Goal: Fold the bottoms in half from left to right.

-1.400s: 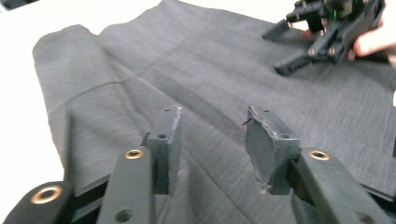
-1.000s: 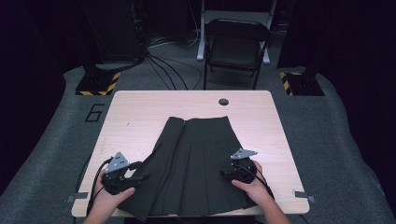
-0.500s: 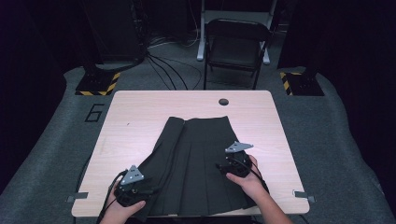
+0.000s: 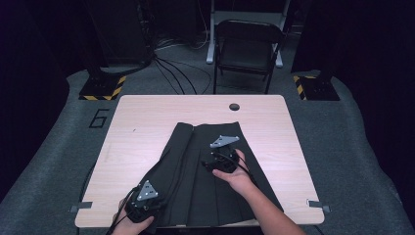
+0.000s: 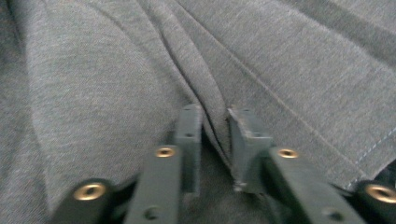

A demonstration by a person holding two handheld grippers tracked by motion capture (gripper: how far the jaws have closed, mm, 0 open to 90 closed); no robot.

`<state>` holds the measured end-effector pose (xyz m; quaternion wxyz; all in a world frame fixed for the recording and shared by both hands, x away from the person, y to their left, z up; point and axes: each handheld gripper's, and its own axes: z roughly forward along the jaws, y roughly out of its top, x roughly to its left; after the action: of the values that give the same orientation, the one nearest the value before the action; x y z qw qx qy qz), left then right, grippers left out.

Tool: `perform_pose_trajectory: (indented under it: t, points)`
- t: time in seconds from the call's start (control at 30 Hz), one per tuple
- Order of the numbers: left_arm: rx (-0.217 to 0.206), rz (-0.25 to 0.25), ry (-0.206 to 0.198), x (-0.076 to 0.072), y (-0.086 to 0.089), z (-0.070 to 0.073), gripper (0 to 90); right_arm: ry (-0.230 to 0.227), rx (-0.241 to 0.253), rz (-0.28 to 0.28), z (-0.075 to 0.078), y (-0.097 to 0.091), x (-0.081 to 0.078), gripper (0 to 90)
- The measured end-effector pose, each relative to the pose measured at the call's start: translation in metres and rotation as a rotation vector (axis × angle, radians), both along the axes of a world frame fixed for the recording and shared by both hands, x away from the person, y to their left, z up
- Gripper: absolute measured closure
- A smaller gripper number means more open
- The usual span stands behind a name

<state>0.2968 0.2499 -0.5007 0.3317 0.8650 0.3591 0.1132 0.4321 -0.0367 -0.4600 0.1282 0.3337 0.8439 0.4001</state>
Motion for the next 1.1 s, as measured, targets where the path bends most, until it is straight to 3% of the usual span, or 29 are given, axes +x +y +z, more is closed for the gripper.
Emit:
perform_pose_trajectory:
  t: [0.13, 0.23, 0.37, 0.4, 0.43, 0.47, 0.6, 0.73, 0.77, 0.83, 0.93, 1.0, 1.1]
  points:
    - [-0.021, 0.007, 0.001, 0.0, 0.005, 0.004, 86.9, 0.023, -0.026, 0.025, -0.01, 0.018, 0.001, 35.9]
    - [-0.04, 0.008, -0.01, 0.001, 0.008, 0.009, 87.4, 0.028, -0.032, 0.04, -0.015, 0.026, 0.0, 35.9]
    - [-0.11, 0.006, -0.03, 0.003, 0.015, 0.021, 87.7, 0.028, -0.075, 0.07, -0.026, 0.035, -0.001, 36.2]
    - [-0.146, 0.016, -0.056, 0.004, 0.018, 0.028, 87.8, 0.048, -0.102, 0.068, -0.032, 0.038, -0.003, 36.4]
    - [-0.146, 0.016, -0.056, 0.004, 0.018, 0.028, 87.8, 0.048, -0.102, 0.068, -0.032, 0.038, -0.003, 36.4]
    - [-0.186, 0.019, -0.066, 0.006, 0.019, 0.035, 87.8, 0.035, -0.116, 0.074, -0.038, 0.039, -0.003, 37.0]
    - [-0.23, 0.009, -0.079, 0.011, 0.018, 0.045, 87.9, 0.056, -0.125, 0.069, -0.046, 0.039, -0.004, 38.3]
    - [-0.282, -0.031, -0.119, 0.016, 0.007, 0.066, 88.1, 0.058, -0.107, 0.06, -0.051, 0.036, -0.005, 39.3]
    - [-0.294, -0.037, -0.127, 0.017, 0.003, 0.069, 88.0, 0.062, -0.085, 0.049, -0.053, 0.036, -0.005, 39.4]
    - [-0.3, -0.047, -0.132, 0.019, 0.0, 0.072, 88.1, 0.07, -0.085, 0.05, -0.053, 0.035, -0.005, 39.4]
    - [-0.341, -0.084, -0.144, 0.024, -0.015, 0.083, 88.1, 0.065, -0.08, 0.057, -0.054, 0.034, -0.005, 39.4]
    - [-0.383, -0.104, -0.13, 0.026, -0.026, 0.086, 88.1, 0.076, -0.078, 0.045, -0.054, 0.035, -0.006, 39.4]
    - [-0.413, -0.14, -0.119, 0.028, -0.037, 0.087, 88.1, 0.064, -0.073, 0.045, -0.055, 0.034, -0.005, 39.4]
